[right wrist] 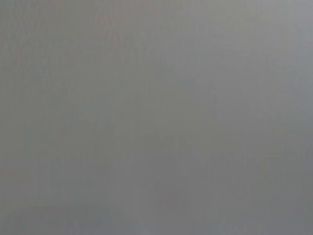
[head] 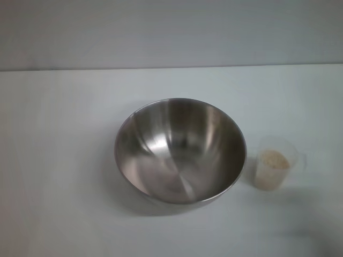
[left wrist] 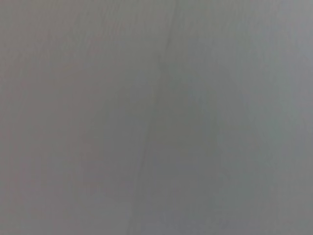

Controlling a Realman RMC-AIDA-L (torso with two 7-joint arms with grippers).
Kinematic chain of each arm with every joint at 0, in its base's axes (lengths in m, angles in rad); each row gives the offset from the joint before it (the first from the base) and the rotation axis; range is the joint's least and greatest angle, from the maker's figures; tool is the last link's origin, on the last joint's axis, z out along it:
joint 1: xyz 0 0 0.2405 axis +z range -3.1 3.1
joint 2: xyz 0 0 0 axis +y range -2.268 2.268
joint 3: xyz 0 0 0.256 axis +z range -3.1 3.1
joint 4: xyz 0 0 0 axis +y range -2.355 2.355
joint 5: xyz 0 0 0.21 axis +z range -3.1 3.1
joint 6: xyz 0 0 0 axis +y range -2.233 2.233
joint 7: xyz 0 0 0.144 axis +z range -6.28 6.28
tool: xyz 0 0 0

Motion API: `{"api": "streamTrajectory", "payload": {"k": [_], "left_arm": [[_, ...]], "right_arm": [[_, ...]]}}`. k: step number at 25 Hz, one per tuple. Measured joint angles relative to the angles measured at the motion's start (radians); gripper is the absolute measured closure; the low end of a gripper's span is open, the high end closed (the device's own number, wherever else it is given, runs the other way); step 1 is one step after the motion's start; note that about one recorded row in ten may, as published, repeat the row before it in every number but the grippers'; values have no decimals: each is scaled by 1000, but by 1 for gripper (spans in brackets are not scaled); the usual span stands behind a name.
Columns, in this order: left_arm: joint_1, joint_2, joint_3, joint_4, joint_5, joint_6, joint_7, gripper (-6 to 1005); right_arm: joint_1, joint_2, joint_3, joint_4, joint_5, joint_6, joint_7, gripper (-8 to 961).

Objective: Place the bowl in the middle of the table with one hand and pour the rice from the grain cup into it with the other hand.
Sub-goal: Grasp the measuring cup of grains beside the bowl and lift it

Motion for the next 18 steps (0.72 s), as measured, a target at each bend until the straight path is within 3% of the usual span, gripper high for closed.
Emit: {"api": "streamTrajectory", "payload": {"k": [5,12,18], "left_arm": [[26,13,-13,24,1,-20,21,614],[27,11,-20,27,3,-24,68,417],[23,10,-20,28,3,-26,79,383]], "right_arm": [[-69,0,-58,32,0,-3,-13,423],[-142,2,-117,60,9,17,-39,423],[-155,1,-138,76,8,74,-56,423]]}}
